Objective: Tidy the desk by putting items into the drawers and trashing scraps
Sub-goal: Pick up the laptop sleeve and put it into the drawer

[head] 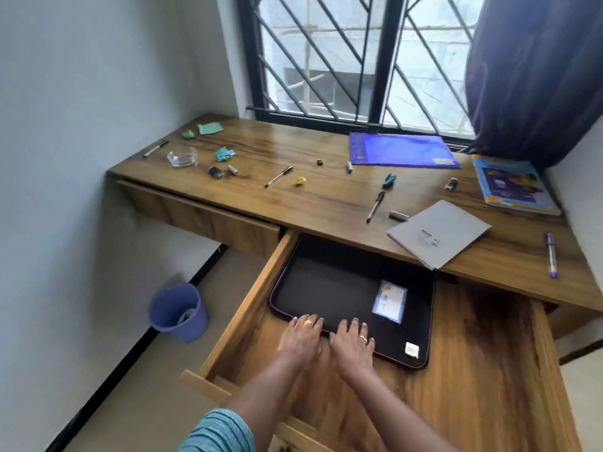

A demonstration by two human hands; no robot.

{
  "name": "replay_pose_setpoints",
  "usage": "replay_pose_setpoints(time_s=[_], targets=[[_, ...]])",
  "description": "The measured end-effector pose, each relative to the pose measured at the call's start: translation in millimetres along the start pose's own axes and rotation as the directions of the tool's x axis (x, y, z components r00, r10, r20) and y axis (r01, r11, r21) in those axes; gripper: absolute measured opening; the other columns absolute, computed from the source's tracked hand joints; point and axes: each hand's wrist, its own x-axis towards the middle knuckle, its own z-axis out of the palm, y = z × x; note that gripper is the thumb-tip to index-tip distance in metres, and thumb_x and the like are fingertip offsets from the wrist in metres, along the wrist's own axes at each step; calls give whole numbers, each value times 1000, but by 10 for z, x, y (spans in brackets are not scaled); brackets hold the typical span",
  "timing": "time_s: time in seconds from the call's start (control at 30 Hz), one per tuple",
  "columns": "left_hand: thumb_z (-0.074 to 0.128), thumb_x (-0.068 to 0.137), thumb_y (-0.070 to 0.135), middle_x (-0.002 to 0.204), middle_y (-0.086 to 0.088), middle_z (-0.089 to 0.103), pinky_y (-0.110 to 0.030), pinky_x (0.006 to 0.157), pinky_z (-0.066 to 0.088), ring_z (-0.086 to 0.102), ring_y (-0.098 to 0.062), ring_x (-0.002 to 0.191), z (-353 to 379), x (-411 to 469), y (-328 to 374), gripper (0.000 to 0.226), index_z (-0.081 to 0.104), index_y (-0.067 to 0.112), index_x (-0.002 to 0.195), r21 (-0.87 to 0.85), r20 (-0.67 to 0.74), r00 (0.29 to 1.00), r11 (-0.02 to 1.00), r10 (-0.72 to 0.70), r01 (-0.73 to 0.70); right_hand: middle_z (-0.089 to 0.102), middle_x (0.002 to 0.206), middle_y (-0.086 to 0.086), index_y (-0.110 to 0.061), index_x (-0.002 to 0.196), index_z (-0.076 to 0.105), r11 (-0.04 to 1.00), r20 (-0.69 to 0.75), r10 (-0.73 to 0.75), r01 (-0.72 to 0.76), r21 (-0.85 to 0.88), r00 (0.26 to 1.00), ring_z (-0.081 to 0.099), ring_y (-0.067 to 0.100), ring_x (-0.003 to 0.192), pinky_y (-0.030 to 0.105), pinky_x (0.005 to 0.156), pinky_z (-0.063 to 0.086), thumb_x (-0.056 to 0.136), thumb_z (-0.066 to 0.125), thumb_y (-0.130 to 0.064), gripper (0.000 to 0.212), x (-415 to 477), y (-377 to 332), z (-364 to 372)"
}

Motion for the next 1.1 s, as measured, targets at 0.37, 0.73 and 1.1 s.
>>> replay_pose_setpoints(time_s=[0.37,0.73,1.1], targets=[[31,100,23,157,-5,20,-35,122,9,13,-20,147,-310,-64,-828,52,20,11,150,0,-144,982,992,122,-123,5,158,9,-9,150,7,995,-103,-89,84,-53,991,2,26,147,42,118,11,102,18,-34,55,-121,-881,121],[40,96,24,157,-6,21,-34,121,7,13,-21,147,-778,-97,-2072,57,22,9,149,9,-250,927,958,281,-288,10,157,14,-5,148,11,995,-318,67,-86,-47,946,8,28,146,42,117,18,102,25,-29,54,-55,-2229,185],[47,95,24,156,-7,22,-30,122,10,15,-20,147,-1262,411,-2677,58,26,11,148,-75,-285,916,946,284,-316,4,158,15,-1,148,9,996,-396,87,-93,5,914,1,26,147,39,118,10,103,19,-28,53,448,-2976,-53]])
